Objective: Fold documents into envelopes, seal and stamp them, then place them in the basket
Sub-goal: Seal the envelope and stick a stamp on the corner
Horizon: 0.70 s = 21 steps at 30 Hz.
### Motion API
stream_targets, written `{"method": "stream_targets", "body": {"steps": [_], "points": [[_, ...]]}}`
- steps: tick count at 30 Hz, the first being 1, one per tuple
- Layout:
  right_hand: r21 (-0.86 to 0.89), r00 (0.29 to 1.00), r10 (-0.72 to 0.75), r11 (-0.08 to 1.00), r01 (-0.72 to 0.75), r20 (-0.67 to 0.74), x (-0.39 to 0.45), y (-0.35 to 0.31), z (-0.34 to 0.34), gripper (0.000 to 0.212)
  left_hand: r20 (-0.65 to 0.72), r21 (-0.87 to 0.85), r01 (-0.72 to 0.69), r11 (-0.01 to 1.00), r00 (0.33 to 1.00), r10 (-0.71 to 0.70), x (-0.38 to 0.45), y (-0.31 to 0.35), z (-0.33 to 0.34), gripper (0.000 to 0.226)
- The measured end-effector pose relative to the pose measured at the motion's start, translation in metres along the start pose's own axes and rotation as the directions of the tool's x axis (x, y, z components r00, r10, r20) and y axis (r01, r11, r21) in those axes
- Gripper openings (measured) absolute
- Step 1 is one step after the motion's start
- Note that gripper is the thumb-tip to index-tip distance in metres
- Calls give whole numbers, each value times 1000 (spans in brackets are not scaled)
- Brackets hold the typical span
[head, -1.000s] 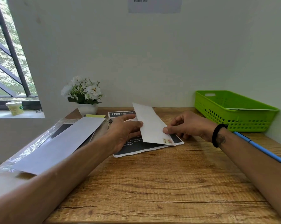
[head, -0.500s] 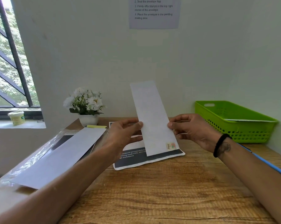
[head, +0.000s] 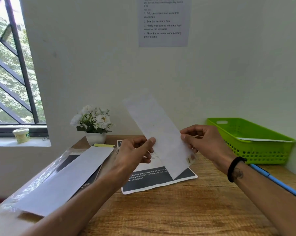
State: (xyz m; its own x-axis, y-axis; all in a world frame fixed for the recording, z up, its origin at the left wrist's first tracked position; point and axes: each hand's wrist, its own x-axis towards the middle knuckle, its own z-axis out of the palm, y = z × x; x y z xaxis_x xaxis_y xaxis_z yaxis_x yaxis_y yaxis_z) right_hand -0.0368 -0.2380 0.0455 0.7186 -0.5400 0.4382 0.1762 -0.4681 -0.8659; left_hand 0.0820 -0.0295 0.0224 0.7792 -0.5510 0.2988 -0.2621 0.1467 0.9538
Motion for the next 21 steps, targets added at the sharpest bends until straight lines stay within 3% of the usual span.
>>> {"method": "stream_targets", "body": {"steps": [4, 9, 14, 21], "points": [[9, 997, 24, 1000, -25, 67, -2, -2, 2, 4, -60, -16, -4, 1000, 998, 3, 4, 0, -4, 30], [66, 987, 51, 996, -62, 153, -6, -8, 7, 11, -21, -91, 18, 996, 1000, -20, 2, 5, -7, 24], [216, 990, 112, 968, -127, 83, -5, -8, 6, 27, 51, -50, 89, 995, 995, -86, -2, 10, -5, 26], [432, 927, 375, 833, -345, 17, 8, 8, -5, 45, 157, 28, 209, 977, 965, -211, -6, 18, -3, 35]]}}
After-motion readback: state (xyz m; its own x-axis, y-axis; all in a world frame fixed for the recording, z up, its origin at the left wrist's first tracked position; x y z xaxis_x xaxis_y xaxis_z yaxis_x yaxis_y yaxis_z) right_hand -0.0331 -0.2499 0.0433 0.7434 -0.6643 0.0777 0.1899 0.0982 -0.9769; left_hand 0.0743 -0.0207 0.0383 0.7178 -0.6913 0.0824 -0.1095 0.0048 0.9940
